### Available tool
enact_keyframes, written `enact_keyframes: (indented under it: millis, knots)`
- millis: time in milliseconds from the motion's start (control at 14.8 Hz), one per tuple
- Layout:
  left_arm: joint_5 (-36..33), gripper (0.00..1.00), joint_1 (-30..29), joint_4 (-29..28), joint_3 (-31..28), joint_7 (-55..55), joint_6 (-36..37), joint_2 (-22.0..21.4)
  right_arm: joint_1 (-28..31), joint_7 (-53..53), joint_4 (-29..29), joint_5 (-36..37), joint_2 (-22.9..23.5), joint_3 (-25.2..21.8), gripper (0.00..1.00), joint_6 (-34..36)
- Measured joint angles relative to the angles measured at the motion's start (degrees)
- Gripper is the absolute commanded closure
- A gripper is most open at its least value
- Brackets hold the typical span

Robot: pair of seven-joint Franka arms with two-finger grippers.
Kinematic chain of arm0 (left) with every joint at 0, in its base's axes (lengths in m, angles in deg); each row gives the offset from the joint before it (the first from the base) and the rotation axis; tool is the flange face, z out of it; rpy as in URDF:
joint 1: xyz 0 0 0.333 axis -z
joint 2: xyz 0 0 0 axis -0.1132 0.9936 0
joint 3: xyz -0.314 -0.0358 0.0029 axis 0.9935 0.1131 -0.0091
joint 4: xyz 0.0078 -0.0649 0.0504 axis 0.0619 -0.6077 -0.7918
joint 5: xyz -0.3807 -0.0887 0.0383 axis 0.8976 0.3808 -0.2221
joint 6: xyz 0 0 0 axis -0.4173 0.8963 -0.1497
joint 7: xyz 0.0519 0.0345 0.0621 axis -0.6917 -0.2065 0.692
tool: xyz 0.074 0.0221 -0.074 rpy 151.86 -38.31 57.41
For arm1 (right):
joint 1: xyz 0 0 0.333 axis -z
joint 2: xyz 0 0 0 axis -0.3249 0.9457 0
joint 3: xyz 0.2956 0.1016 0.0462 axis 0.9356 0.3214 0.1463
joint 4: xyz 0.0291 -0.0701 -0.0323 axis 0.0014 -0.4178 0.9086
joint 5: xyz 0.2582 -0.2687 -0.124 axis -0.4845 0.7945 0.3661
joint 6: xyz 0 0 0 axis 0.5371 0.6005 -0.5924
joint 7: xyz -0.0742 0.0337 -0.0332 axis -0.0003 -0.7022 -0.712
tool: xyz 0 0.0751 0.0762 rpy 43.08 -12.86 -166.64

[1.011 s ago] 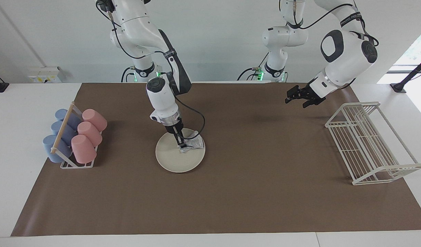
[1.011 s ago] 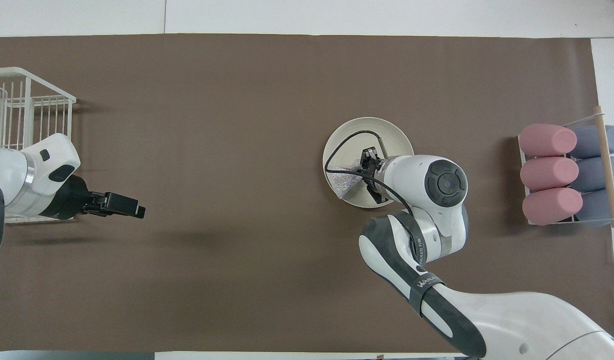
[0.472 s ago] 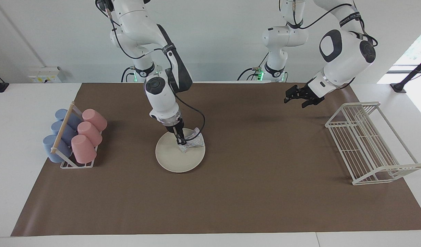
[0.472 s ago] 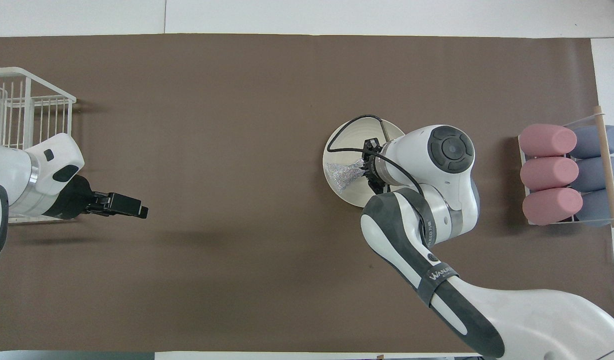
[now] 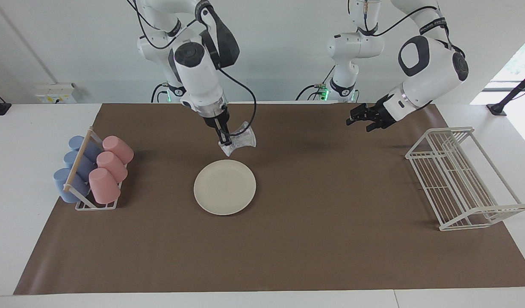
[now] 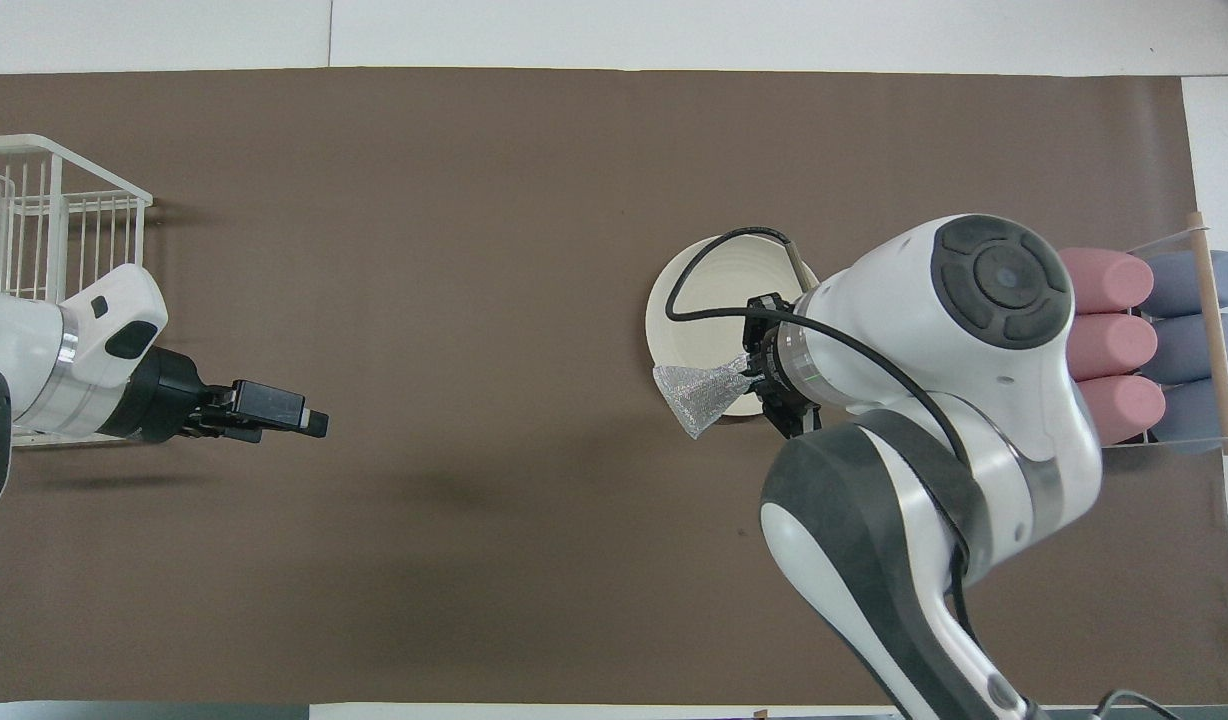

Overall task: Wipe plate with sponge
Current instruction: 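Lift the sponge toward the left gripper while the left gripper reaches out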

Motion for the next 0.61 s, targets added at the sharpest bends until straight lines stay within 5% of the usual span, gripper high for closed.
enact_keyframes:
  millis: [202, 607]
  knots:
    - [12.2, 0.00, 0.0, -0.6, -0.1, 1.1, 0.5, -0.3, 0.0, -0.1, 3.7, 0.8, -4.4, 0.2, 1.00, 5.8]
    - [34.2, 0.00, 0.7, -3.8, 0.2, 5.3, 0.8, -0.9, 0.0, -10.7, 5.8, 0.8, -3.7, 3.5, 1.00, 4.1]
